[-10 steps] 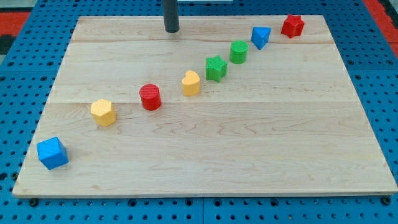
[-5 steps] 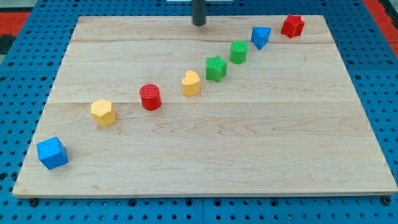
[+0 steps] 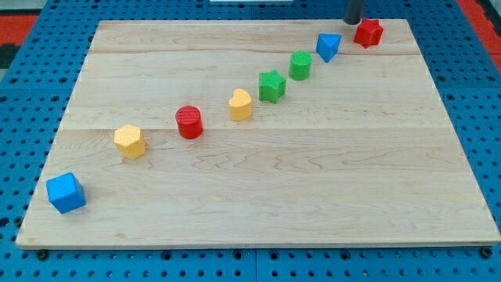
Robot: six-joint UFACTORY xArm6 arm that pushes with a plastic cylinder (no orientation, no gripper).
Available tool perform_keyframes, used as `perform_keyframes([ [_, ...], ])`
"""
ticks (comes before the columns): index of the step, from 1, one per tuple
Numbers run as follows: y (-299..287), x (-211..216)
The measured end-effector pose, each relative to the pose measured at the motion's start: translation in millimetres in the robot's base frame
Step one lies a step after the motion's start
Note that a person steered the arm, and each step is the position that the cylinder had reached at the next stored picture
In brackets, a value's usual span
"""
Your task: Move the red star to the left center
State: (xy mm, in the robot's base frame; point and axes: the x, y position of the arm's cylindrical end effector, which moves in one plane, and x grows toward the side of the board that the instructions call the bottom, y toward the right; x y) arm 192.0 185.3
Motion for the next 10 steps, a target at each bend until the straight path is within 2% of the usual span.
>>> perform_keyframes([
  [2,3.3,-0.1],
  [4,37.0,-0.4],
  [5,69.5,10.4],
  [6,72.4,39.8],
  [7,31.1,46.6],
  [9,23.6,23.0],
  [10,-35.8,32.7],
])
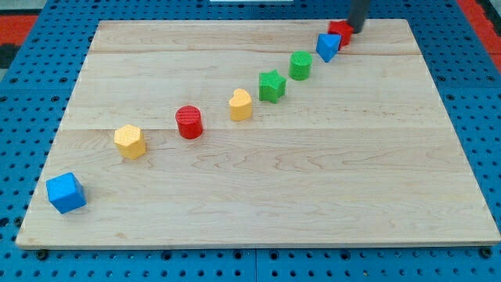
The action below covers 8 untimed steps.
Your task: Move the red star to the left center
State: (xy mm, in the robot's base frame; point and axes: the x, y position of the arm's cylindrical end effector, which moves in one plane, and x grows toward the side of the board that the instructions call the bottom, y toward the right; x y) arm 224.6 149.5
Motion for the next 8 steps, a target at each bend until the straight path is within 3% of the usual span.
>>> perform_keyframes([
  [1,-132.2,35.4],
  [2,-206.9,55.5],
  [4,-143.5,38.4],
  [6,-120.0,90.0],
  [8,-230.9,73.8],
])
